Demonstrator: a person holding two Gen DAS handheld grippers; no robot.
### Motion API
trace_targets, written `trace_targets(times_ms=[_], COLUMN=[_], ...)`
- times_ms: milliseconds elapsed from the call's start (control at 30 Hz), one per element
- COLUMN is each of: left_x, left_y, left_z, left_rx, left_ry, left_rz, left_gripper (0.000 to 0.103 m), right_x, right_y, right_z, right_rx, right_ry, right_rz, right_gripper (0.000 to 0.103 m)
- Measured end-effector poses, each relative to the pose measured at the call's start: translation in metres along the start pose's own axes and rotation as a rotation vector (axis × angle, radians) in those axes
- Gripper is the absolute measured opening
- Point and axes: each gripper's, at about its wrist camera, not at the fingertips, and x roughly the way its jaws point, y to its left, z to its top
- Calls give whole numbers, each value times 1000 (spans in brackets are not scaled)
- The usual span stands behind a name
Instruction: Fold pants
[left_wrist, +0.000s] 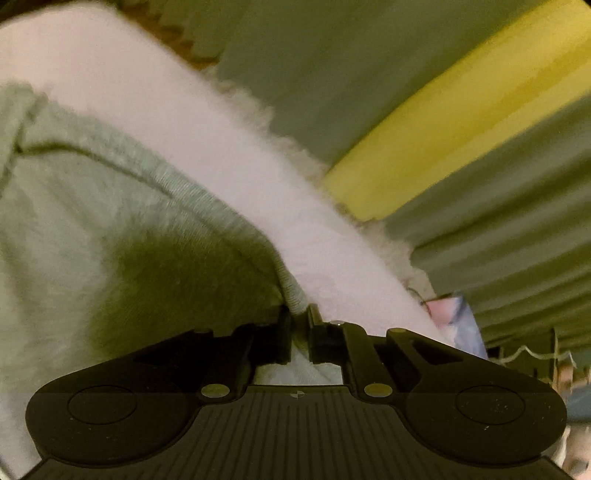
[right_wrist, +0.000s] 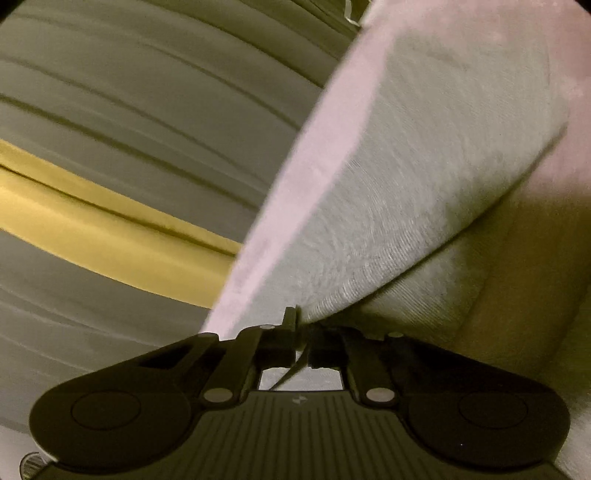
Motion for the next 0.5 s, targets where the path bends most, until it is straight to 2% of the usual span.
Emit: trace_targets(times_ms=[167, 233, 300, 400, 433, 500], left_x=[-96, -138, -166, -199, -199, -192], left_y=[3, 16, 25, 56, 68, 87], left_z=[-35, -63, -101, -142, -150, -161], left_rx=[131, 194, 283, 310, 292, 240], left_ry=[-54, -52, -89, -127, -124, -106], left_rz=[-89, -94, -75, -54, -39, -4], left_gripper=[10, 9, 5, 2, 2, 2], right_x=[-81, -126, -168, -208, -210, -199], right_y=[16, 14, 4, -18, -25, -36], right_z=[11, 14, 12, -2, -10, -24], right_rx=[-57, -81, -96, -152, -165, -148], right_ry=[-115, -158, -181, -162, -134, -49], right_rz=[87, 113, 110, 86, 64, 81], right_gripper=[1, 1, 1, 6, 6, 7])
